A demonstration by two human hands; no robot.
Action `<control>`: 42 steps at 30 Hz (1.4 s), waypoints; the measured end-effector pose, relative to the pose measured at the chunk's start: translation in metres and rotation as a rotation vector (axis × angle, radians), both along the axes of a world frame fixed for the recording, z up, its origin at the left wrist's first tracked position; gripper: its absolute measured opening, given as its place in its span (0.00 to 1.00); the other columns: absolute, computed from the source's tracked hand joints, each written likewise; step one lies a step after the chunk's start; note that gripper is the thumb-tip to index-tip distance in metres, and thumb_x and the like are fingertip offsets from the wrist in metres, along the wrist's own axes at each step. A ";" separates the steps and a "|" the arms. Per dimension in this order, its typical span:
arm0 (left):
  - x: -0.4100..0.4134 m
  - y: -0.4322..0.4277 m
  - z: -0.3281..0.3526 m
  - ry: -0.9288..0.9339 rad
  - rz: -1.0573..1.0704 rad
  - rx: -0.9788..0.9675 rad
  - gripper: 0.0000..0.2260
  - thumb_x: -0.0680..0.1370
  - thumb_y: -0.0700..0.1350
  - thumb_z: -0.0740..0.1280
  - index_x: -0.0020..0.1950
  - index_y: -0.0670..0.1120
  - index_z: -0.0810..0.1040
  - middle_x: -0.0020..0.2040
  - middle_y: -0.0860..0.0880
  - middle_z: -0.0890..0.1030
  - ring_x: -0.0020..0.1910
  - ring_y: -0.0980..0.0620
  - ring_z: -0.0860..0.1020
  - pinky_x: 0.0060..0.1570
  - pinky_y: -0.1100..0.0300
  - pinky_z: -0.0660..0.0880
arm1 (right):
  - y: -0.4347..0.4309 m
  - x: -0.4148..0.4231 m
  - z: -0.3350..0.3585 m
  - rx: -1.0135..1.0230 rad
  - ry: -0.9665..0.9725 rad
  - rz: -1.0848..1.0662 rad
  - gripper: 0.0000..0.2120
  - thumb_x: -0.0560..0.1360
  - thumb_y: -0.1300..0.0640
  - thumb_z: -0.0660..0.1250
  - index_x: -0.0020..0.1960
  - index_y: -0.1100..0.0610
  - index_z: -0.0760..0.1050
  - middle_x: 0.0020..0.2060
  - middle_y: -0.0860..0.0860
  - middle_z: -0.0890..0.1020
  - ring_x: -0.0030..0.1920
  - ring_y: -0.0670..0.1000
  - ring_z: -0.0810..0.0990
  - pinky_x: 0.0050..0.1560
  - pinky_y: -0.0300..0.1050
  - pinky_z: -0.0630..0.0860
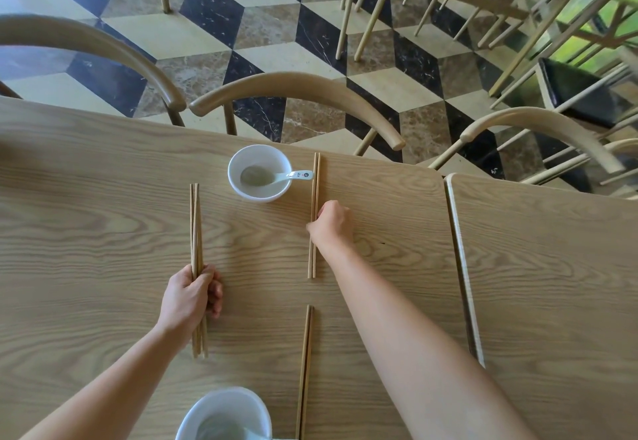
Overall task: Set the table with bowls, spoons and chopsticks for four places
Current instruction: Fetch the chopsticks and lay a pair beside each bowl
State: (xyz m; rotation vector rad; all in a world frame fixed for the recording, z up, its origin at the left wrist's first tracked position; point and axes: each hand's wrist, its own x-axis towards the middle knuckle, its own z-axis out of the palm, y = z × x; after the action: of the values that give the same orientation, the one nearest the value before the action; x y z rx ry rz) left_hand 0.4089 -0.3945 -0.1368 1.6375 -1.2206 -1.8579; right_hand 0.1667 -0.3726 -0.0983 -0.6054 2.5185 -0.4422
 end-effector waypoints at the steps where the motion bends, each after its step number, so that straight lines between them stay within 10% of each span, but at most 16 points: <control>1: 0.000 0.000 0.001 0.000 0.000 0.001 0.09 0.83 0.39 0.59 0.45 0.39 0.72 0.29 0.43 0.73 0.20 0.49 0.71 0.19 0.59 0.68 | 0.001 0.000 0.001 -0.001 -0.002 0.001 0.07 0.71 0.62 0.72 0.47 0.62 0.80 0.47 0.58 0.84 0.49 0.58 0.83 0.41 0.42 0.76; 16: 0.026 0.038 0.070 0.067 -0.110 0.056 0.13 0.85 0.47 0.58 0.44 0.40 0.73 0.29 0.45 0.69 0.19 0.56 0.62 0.18 0.67 0.58 | 0.100 0.044 0.073 -0.059 -0.048 -0.087 0.07 0.71 0.60 0.66 0.41 0.60 0.82 0.42 0.57 0.85 0.44 0.57 0.84 0.47 0.44 0.81; 23: 0.090 0.133 0.135 0.347 -0.213 0.289 0.11 0.85 0.45 0.57 0.47 0.40 0.73 0.29 0.45 0.71 0.21 0.55 0.62 0.21 0.70 0.56 | 0.189 0.187 0.136 -0.442 -0.572 -0.221 0.08 0.76 0.60 0.70 0.50 0.66 0.82 0.33 0.53 0.80 0.28 0.48 0.76 0.26 0.38 0.76; 33: 0.221 0.247 0.198 0.456 -0.446 0.350 0.11 0.82 0.46 0.63 0.50 0.38 0.77 0.36 0.42 0.79 0.27 0.50 0.75 0.23 0.63 0.70 | 0.296 0.343 0.181 -0.608 -0.863 -0.245 0.12 0.76 0.62 0.70 0.34 0.59 0.78 0.26 0.53 0.76 0.18 0.46 0.70 0.18 0.37 0.70; 42: 0.254 0.300 0.224 0.463 -0.462 0.352 0.15 0.81 0.43 0.65 0.60 0.33 0.78 0.56 0.32 0.83 0.39 0.43 0.85 0.40 0.51 0.84 | 0.345 0.357 0.204 -0.638 -0.763 -0.302 0.05 0.73 0.60 0.74 0.44 0.61 0.81 0.34 0.56 0.83 0.27 0.50 0.80 0.26 0.40 0.77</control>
State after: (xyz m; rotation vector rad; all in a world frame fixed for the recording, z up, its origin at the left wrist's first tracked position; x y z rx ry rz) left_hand 0.6631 -0.0948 0.0870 1.0137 -1.1739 -2.6740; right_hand 0.5233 -0.0274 0.1054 -0.1911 1.7041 -1.3289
